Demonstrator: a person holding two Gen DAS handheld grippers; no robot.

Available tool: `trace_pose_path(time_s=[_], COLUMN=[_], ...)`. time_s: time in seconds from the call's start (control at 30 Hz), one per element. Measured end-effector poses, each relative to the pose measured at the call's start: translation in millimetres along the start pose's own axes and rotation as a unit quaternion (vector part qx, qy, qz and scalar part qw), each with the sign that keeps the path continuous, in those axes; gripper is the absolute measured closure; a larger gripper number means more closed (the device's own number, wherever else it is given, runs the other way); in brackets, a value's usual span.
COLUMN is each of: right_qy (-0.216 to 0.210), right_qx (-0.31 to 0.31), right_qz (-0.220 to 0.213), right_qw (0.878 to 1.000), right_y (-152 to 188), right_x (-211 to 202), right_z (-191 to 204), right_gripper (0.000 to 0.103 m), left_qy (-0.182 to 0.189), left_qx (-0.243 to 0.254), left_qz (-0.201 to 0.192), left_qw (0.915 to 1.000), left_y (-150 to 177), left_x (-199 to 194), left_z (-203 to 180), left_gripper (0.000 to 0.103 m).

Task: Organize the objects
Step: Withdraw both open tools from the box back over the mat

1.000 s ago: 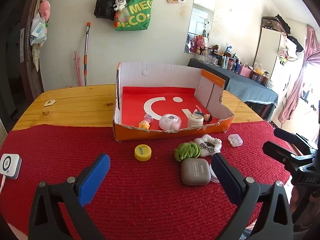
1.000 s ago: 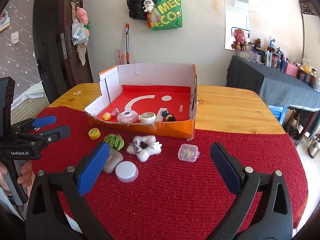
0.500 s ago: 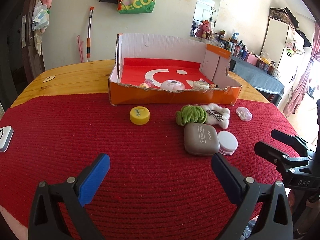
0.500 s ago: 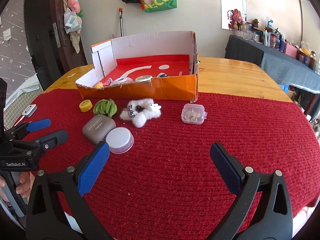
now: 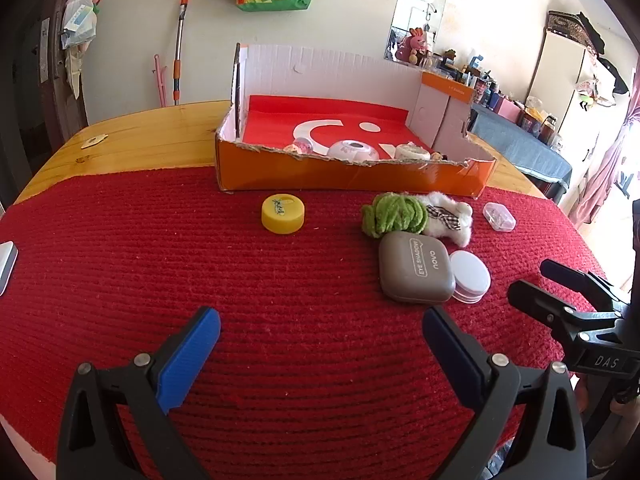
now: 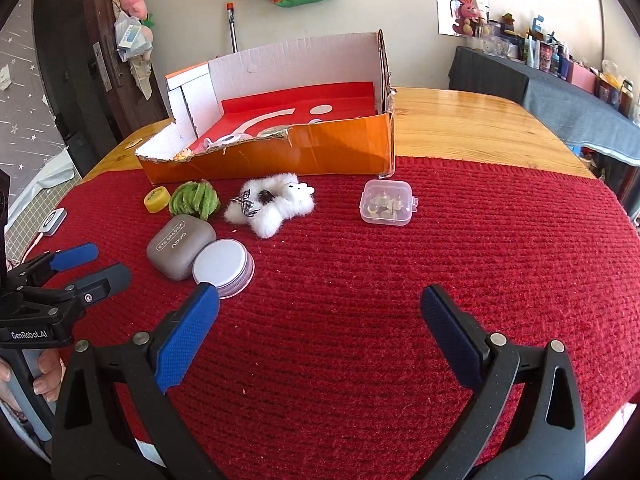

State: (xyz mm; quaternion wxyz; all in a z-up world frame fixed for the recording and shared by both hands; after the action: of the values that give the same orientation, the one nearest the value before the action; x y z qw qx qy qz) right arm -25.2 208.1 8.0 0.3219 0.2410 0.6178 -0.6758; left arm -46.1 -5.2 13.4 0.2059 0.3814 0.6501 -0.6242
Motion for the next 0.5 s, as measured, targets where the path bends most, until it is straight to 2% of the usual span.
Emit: trace_pose_path(time_s=[0.17,0.5], right_qy=[-0.001,0.008], right_qx=[-0.005,0.007], right_qz=[0.005,0.002], right_qw=[1.000,1.000], right_y=[0.0,-3.3], right_x=[3.8,0.3], right_z=[2.0,-13.0], right_gripper=[0.000,0.000], left_qy=[0.003,0.046], left_qx=[0.001,0.036], left_qz=[0.004,0.037], left_qw=[1.0000,0.9976], left_y=[-0.9,-14.7], left_x=[1.2,15.1], left_z=[-0.2,-29.4], left_gripper=[0.000,0.000])
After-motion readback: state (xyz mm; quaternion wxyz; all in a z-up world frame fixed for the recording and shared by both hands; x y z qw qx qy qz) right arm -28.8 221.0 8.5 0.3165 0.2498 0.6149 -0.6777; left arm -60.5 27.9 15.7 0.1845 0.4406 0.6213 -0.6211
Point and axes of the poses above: each gripper's, at about its wrist camera, not at the fingertips, and x roughly the way its jaws point, z to its left, y to its underside, the point moved 1 cm from there along x, roughly the way its jaws point, and after that the axes turned 3 degrees about z, right-handed, at the moved point
